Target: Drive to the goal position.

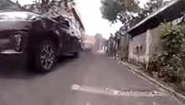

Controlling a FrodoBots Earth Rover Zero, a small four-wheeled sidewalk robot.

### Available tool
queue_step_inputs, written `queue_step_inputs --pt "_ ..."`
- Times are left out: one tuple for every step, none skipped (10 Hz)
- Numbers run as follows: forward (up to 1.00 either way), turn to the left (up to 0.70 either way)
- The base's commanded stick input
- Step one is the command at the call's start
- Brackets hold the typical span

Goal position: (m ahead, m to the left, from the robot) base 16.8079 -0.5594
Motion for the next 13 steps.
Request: queue_step_inputs --pt "0.32 0.0" --pt "0.31 0.0" --pt "0.31 0.0" --pt "0.31 0.0" --pt "0.3 0.0" --pt "0.29 0.0" --pt "0.3 0.0" --pt "0.3 0.0" --pt "0.3 0.0" --pt "0.29 0.0" --pt "0.29 0.0" --pt "0.29 0.0" --pt "0.29 0.0"
